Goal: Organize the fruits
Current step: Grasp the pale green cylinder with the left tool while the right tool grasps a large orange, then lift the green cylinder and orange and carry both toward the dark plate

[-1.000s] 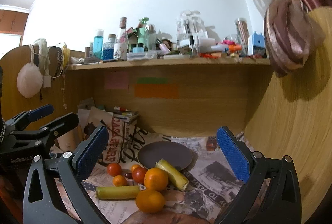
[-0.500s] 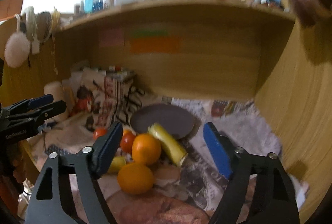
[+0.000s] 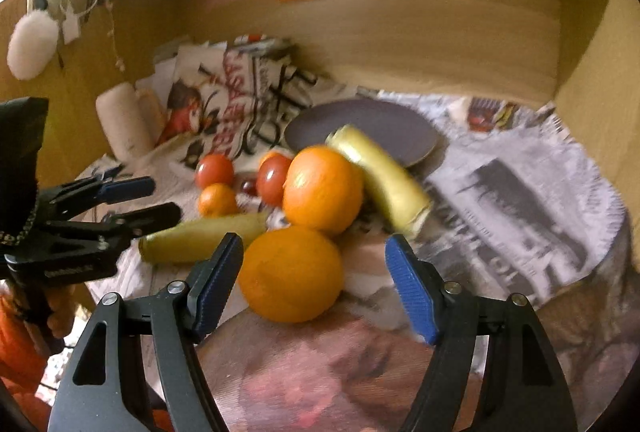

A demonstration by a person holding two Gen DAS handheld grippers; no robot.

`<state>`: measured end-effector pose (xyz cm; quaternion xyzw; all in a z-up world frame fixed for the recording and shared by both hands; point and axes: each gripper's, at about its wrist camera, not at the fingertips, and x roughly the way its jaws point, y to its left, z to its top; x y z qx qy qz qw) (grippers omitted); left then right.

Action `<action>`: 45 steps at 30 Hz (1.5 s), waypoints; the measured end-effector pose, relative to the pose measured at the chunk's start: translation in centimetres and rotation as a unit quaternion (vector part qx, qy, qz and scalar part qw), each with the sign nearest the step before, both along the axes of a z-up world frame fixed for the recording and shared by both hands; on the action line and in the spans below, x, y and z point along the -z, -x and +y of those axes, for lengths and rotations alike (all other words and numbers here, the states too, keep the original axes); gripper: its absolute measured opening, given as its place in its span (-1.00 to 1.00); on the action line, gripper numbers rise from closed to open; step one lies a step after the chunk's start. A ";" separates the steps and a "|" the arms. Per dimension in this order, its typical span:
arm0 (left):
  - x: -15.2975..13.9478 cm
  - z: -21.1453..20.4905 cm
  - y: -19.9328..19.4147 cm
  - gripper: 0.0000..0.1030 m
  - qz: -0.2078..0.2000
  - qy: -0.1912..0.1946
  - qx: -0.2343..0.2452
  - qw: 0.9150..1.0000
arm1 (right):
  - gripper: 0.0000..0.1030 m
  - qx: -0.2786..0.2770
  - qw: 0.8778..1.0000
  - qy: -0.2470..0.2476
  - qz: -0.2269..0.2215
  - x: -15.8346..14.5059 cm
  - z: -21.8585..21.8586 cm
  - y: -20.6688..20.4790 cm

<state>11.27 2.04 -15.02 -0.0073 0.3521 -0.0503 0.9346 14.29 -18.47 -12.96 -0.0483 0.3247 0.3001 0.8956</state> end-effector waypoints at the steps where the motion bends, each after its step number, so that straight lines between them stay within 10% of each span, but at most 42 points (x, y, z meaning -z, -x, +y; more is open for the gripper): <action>1: 0.3 -0.2 -0.1 0.25 0.006 0.003 0.006 1.000 | 0.38 -0.005 1.000 0.000 0.008 0.3 0.2 0.0; 45: 2.5 -5.1 -2.7 -0.26 0.064 0.018 0.110 0.992 | 0.21 0.030 0.998 0.022 0.044 1.7 -2.9 -0.3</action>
